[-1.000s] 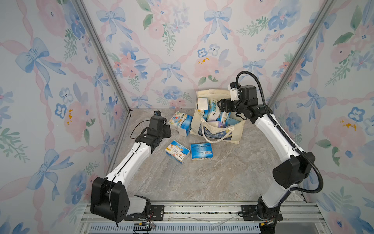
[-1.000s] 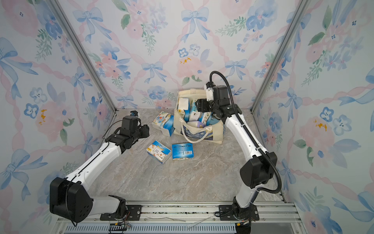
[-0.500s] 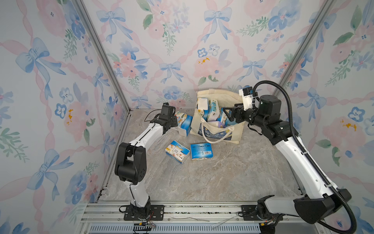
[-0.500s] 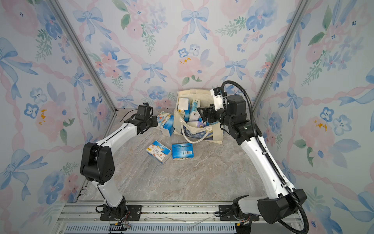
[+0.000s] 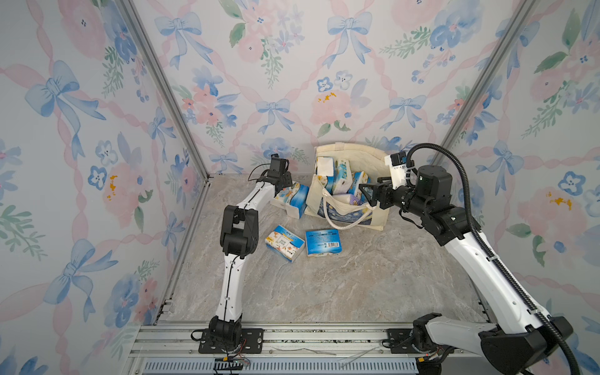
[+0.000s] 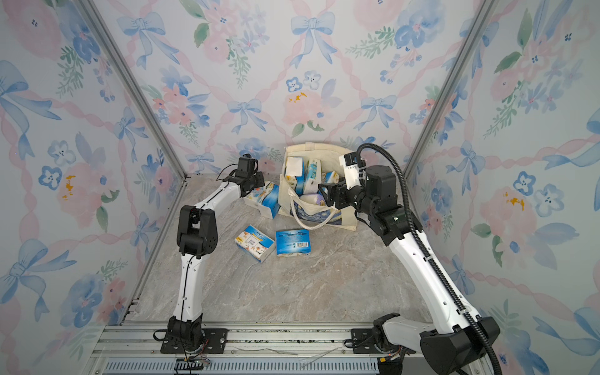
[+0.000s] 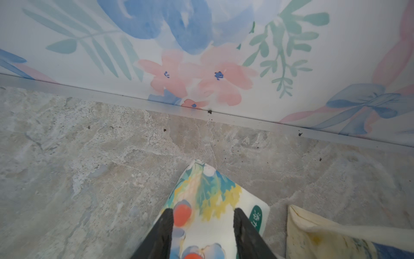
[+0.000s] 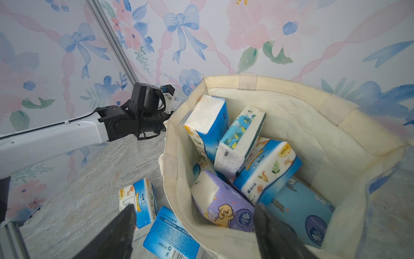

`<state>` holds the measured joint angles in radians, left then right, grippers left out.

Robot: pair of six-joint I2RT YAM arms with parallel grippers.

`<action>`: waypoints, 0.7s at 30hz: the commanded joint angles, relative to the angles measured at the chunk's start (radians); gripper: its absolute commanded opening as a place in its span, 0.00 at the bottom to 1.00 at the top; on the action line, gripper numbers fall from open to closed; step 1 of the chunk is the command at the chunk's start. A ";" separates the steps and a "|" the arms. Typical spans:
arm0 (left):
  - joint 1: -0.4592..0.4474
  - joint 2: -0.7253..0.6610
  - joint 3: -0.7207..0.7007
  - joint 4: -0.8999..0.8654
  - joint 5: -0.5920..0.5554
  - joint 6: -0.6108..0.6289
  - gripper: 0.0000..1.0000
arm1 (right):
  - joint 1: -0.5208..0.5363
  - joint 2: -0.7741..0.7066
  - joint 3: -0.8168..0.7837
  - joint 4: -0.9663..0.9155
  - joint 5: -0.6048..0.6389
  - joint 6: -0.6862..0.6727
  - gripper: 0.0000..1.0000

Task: Put tissues into the canvas bag
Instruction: Move the pack of facial tissues to the center of the board.

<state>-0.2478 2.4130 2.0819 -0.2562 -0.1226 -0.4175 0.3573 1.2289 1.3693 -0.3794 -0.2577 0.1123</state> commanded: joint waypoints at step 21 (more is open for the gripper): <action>0.002 0.316 0.372 -0.082 0.001 0.012 0.43 | -0.058 -0.001 -0.092 0.062 -0.014 0.007 0.84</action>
<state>-0.2481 2.7056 2.4390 -0.2760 -0.1425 -0.4202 0.3115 1.2636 1.2964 -0.3435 -0.2584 0.1123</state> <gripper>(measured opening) 0.433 0.837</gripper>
